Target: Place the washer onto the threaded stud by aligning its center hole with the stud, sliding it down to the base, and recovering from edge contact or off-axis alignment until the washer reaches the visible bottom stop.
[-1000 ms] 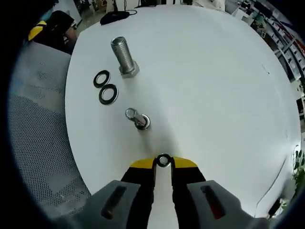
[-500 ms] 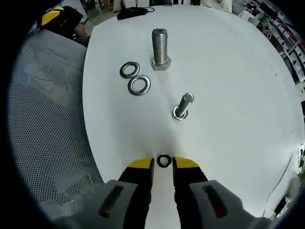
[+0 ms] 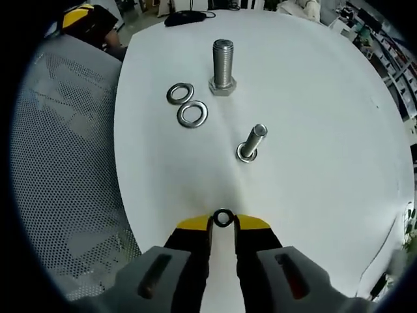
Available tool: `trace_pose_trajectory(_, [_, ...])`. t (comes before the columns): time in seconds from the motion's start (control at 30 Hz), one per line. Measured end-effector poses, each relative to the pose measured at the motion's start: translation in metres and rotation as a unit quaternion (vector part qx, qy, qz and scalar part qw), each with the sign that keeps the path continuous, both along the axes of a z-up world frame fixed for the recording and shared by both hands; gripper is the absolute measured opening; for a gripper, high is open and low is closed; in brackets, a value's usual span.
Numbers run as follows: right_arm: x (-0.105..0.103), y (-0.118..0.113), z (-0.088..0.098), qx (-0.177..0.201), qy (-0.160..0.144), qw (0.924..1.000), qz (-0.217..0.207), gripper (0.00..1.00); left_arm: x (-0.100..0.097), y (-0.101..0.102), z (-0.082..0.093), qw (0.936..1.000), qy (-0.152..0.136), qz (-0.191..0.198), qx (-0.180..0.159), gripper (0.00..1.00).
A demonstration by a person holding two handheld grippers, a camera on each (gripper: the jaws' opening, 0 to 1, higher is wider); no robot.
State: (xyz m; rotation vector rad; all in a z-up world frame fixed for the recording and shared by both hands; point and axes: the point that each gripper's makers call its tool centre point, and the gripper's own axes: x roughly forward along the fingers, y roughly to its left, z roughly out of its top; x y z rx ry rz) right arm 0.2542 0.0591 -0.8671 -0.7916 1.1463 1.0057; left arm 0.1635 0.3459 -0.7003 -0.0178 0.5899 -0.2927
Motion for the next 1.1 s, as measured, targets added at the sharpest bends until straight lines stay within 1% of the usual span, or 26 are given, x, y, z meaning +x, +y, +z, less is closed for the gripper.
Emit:
trace_pose_trajectory(0.2, [-0.001,0.001,0.000,-0.009,-0.002,0.9999,0.006,0.14,0.000,-0.001,0.001,1.0000,-0.001,-0.002,-0.001,0.03])
trace_pose_trajectory(0.43, [-0.001,0.001,-0.001,-0.014,0.017,0.9997,-0.009,0.14,0.000,-0.002,0.000,1.0000,-0.001,-0.006,0.000,0.03])
trace_pose_trajectory(0.5, [0.000,0.000,0.001,-0.012,0.018,0.9997,-0.014,0.14,0.000,-0.002,0.000,1.0000,-0.001,-0.006,0.000,0.03])
trace_pose_trajectory(0.6, [0.000,0.003,0.007,0.000,0.028,0.9992,-0.028,0.14,0.000,-0.002,0.000,1.0000,-0.002,-0.005,-0.002,0.03])
trace_pose_trajectory(0.7, [0.005,0.005,0.017,0.007,0.028,0.9991,-0.032,0.14,0.000,-0.002,0.000,1.0000,-0.001,-0.004,-0.001,0.03])
trace_pose_trajectory(0.83, [0.013,0.011,0.029,0.028,0.021,0.9984,-0.044,0.14,0.000,-0.002,0.000,1.0000,0.000,-0.004,-0.001,0.03])
trace_pose_trajectory(1.03, [0.020,0.021,0.047,0.049,0.002,0.9978,-0.046,0.14,-0.001,-0.002,0.000,1.0000,0.000,-0.005,-0.001,0.03])
trace_pose_trajectory(1.1, [0.022,0.024,0.050,0.053,-0.001,0.9975,-0.045,0.14,-0.001,-0.002,0.000,1.0000,0.000,-0.005,-0.001,0.03])
